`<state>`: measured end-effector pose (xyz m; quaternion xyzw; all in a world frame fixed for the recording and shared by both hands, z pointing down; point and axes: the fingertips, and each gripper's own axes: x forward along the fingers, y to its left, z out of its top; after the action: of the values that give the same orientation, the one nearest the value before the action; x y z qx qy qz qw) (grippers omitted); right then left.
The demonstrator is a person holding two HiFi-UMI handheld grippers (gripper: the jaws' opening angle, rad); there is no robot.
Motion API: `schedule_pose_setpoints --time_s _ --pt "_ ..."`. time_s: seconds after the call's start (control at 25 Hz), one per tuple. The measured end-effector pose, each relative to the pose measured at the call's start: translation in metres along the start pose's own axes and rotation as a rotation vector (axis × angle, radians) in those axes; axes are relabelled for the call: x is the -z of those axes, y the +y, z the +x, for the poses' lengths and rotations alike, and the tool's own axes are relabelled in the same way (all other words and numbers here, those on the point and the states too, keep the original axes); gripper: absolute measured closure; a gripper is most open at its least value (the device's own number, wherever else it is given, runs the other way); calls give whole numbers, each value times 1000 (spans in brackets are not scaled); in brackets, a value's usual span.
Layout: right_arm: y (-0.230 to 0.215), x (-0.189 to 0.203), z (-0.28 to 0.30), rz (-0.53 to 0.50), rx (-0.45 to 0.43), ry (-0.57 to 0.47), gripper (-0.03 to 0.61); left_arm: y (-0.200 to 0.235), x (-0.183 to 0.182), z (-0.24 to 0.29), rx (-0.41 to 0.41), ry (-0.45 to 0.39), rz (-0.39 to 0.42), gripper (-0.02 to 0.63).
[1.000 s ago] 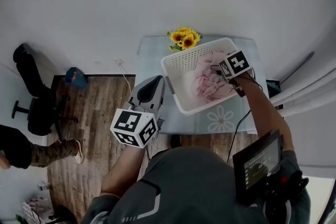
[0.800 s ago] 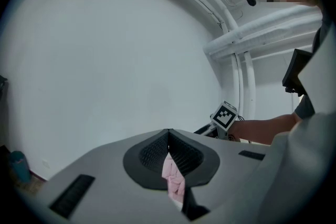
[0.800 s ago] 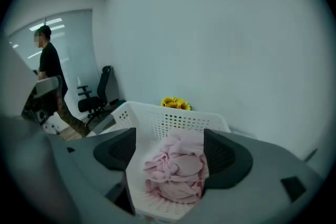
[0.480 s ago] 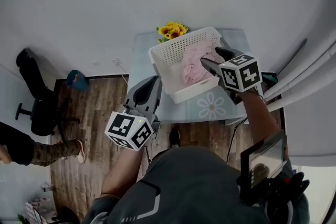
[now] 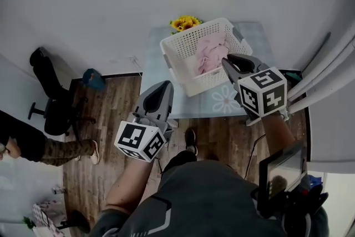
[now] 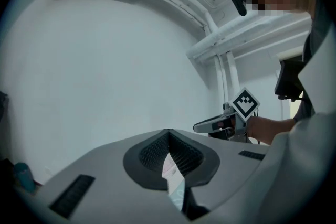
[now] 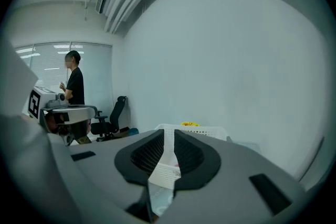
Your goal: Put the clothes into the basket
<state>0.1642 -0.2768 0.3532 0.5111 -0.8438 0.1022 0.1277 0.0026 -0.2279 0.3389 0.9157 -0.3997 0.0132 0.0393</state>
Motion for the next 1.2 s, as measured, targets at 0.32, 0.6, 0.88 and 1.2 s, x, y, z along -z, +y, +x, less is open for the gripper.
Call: schedule_pose_setpoints --time_s 0.32,0.6,0.88,1.2 --pt "33 -26 -25 58 10 -131 545 5 -14 -19 43 -35 -90 606" --pt "54 -41 -24 124 99 -179 562 28 -23 -30 106 -27 -4 606" --pt "72 -49 -23 122 148 -192 565 40 -22 -25 167 -6 3 606" --pt "74 -41 -23 118 184 -170 566 44 -15 -21 199 21 -1 606"
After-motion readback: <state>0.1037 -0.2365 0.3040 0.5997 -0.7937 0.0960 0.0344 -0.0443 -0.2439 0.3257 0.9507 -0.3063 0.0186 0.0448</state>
